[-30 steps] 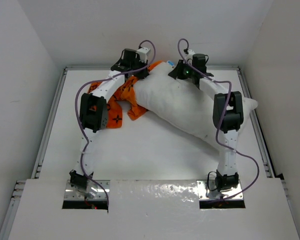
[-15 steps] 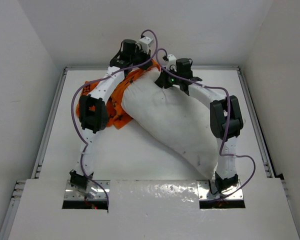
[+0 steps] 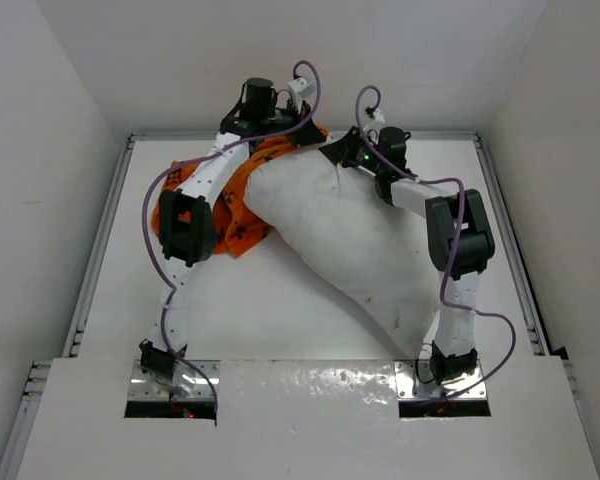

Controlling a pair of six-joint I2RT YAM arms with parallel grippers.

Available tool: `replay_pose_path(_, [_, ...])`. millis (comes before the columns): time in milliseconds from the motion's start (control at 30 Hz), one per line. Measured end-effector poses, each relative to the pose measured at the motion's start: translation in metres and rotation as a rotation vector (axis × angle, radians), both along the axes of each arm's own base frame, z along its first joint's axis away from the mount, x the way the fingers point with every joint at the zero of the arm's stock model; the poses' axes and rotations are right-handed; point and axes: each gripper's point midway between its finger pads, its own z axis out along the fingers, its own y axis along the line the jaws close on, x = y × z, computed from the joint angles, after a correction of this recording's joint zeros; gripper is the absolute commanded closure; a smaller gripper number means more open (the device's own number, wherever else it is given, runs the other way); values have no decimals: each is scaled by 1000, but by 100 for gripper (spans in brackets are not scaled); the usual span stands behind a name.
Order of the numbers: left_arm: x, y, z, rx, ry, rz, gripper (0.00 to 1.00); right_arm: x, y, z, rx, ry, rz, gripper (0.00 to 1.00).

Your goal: Put the pillow into the pillowcase

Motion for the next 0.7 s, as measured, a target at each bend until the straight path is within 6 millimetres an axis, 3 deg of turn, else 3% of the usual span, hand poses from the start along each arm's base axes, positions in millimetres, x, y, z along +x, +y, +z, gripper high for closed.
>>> replay_pose_path(167, [-26, -7, 6, -21, -7, -152, 100, 25, -16, -8, 107, 41, -82, 100])
replay_pose_path(400, [-47, -1, -13, 83, 22, -198, 100, 50, -35, -23, 72, 81, -322, 100])
replay_pose_path(500, [-52, 0, -23, 132, 36, -195, 85, 60, -50, -32, 39, 121, -428, 100])
replay_pose_path(533, [-53, 0, -25, 147, 37, -192, 64, 62, -53, -33, 25, 128, -447, 78])
replay_pose_path(633, [-58, 2, -24, 192, 40, -183, 27, 74, -65, -31, -46, 96, -469, 15])
replay_pose_path(700, [-59, 3, -15, 216, 19, -170, 19, 79, -76, -30, -123, 51, -451, 1])
